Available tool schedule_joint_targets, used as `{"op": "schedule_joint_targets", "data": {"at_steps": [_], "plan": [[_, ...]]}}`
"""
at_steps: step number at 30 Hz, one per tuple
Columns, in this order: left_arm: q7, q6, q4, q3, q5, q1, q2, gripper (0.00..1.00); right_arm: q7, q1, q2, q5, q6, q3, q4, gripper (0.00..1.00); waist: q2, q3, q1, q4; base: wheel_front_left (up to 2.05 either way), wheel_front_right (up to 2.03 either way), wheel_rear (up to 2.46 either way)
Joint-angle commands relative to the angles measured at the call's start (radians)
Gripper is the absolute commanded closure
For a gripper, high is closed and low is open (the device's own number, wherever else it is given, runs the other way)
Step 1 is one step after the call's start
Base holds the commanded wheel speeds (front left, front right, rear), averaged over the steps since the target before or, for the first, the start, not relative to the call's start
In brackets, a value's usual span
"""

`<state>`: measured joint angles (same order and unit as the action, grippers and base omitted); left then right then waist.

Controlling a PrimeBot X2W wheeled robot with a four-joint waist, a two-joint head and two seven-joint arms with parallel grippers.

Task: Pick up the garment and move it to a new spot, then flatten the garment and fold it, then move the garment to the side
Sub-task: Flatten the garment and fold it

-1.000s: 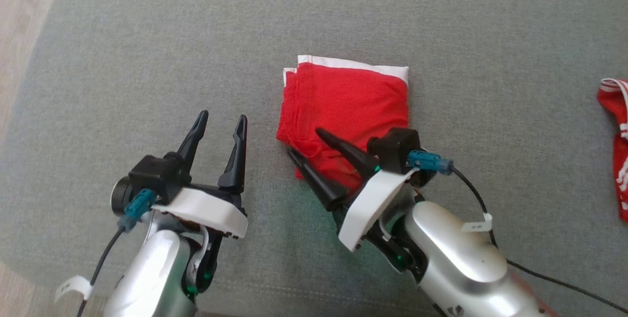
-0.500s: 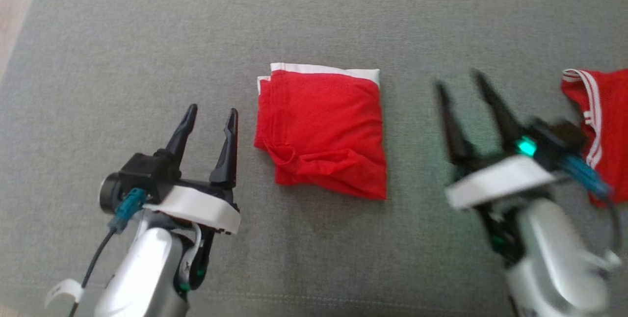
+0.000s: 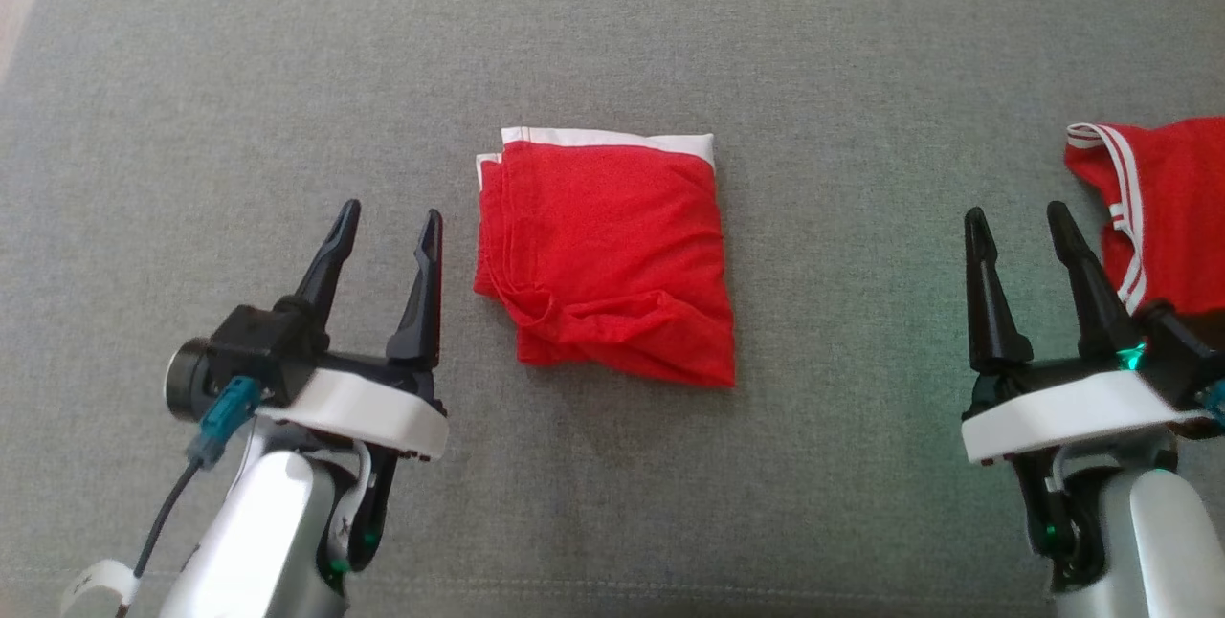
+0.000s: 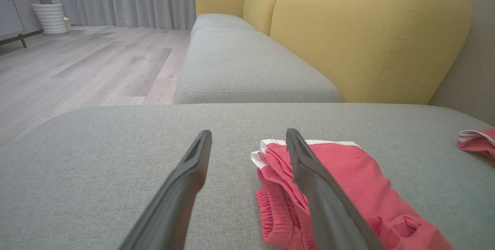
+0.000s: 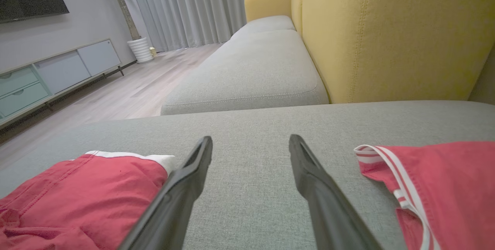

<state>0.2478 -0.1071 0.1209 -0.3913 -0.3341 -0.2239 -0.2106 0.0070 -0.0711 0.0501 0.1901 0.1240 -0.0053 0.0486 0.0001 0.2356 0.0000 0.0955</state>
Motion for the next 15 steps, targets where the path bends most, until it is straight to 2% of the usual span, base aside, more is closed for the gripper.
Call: {"op": "schedule_joint_targets", "data": {"at_steps": [1, 8, 9, 10, 15], "plan": [[0.001, -0.009, -0.038, 0.043, 0.004, -0.023, -0.026, 0.00, 0.003, -0.011, 0.000, -0.009, 0.007, 0.022, 0.041, 0.00, -0.0001, 0.000, 0.0000, 0.000, 0.00, 0.00, 0.00], [-0.002, -0.015, -0.044, 0.041, 0.002, -0.025, -0.030, 0.00, 0.023, -0.016, 0.000, -0.013, 0.007, 0.030, 0.048, 0.00, -0.0001, 0.004, 0.0000, 0.005, 0.00, 0.00, 0.00], [-0.002, -0.015, -0.044, 0.040, 0.001, -0.026, -0.030, 0.00, 0.030, -0.020, 0.000, -0.010, 0.007, 0.033, 0.044, 0.62, -0.0001, 0.006, 0.0000, 0.008, 0.00, 0.00, 0.00], [-0.002, -0.014, -0.044, 0.038, 0.001, -0.028, -0.029, 0.00, 0.036, -0.026, 0.000, -0.009, 0.007, 0.039, 0.038, 1.00, -0.0001, 0.008, 0.0000, 0.012, 0.00, 0.00, 0.00], [-0.001, -0.012, -0.035, 0.033, -0.007, -0.038, -0.021, 0.00, 0.054, -0.103, 0.000, 0.000, 0.007, 0.135, -0.033, 1.00, -0.0001, 0.019, 0.0000, 0.034, 0.00, 0.00, 0.00]]}}
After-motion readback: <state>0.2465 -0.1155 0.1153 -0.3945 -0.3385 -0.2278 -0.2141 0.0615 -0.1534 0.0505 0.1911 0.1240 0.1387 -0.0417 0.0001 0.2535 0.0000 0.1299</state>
